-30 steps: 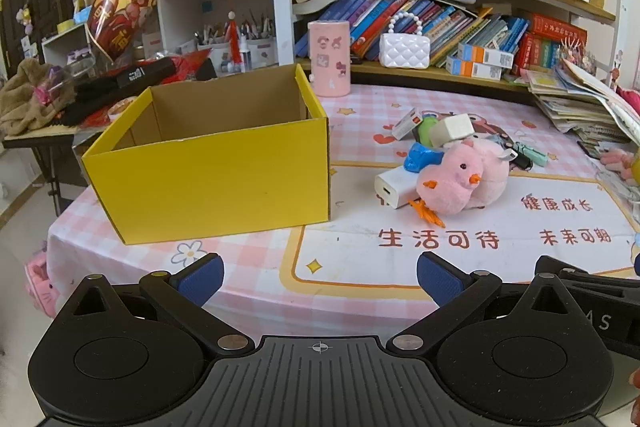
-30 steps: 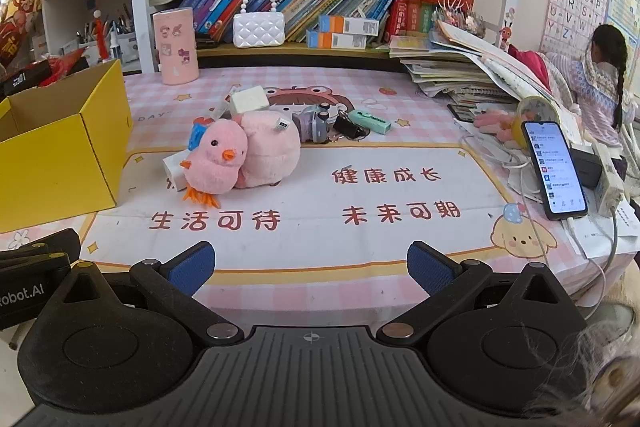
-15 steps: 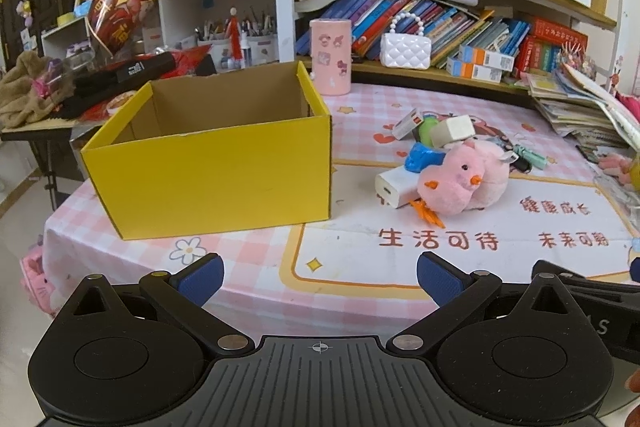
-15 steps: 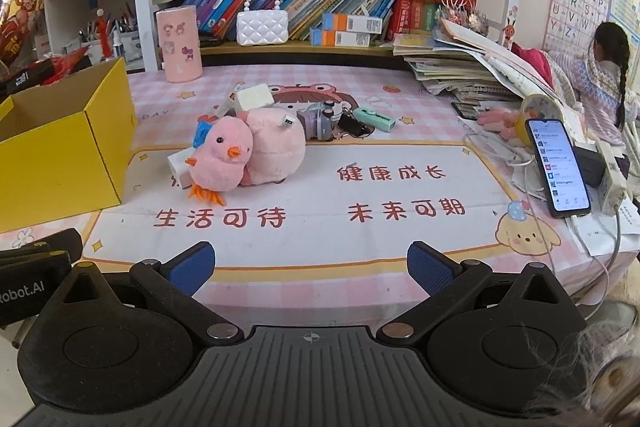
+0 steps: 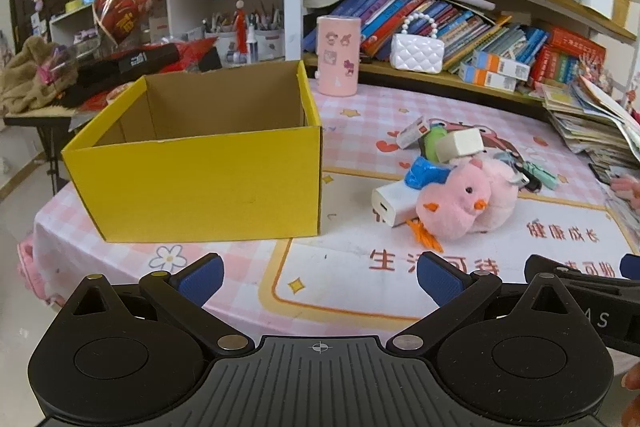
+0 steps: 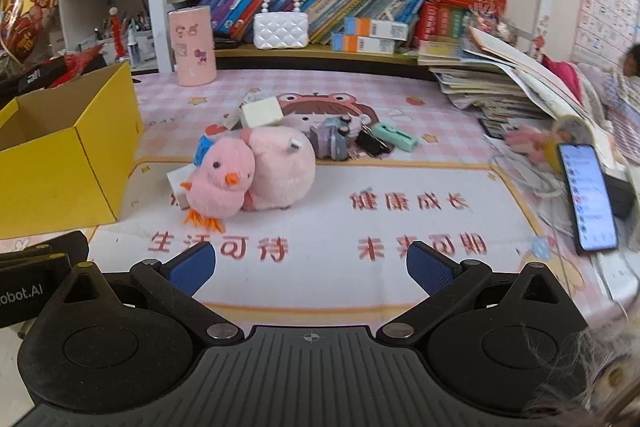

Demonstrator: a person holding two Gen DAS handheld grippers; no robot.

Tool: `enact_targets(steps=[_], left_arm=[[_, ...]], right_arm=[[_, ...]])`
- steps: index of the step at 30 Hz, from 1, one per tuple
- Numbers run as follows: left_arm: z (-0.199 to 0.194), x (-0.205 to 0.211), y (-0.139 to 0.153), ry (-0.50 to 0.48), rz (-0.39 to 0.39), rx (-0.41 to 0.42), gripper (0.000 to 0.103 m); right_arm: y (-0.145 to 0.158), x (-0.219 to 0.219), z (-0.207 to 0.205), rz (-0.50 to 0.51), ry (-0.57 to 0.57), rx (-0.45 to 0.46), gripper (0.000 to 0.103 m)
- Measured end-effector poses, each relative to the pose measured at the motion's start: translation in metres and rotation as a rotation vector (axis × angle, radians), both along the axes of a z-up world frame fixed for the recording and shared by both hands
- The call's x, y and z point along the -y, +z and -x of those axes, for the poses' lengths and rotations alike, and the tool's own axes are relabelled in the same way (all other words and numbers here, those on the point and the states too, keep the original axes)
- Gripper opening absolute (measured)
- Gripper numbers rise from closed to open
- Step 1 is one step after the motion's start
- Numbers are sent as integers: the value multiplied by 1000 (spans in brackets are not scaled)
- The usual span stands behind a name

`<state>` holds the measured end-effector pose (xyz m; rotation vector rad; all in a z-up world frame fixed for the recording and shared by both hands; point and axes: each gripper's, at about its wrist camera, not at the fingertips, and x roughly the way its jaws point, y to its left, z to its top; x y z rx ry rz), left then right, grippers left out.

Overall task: Organize objects
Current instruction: 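Grasp the large pink plush with the right tool while the left tool grasps the pink chick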

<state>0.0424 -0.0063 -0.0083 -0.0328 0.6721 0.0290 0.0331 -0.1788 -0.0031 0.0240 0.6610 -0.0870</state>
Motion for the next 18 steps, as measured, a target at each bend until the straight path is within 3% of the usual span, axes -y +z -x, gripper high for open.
enact_targets(steps=[12,18], left_arm=[[-30,25,-5,59,20,-39,103],[-38,34,-6,83,51,-48,103]], right_arm=[[0,28,-63,-50,114,-25,101],[0,45,-94,-188,135,-74,101]])
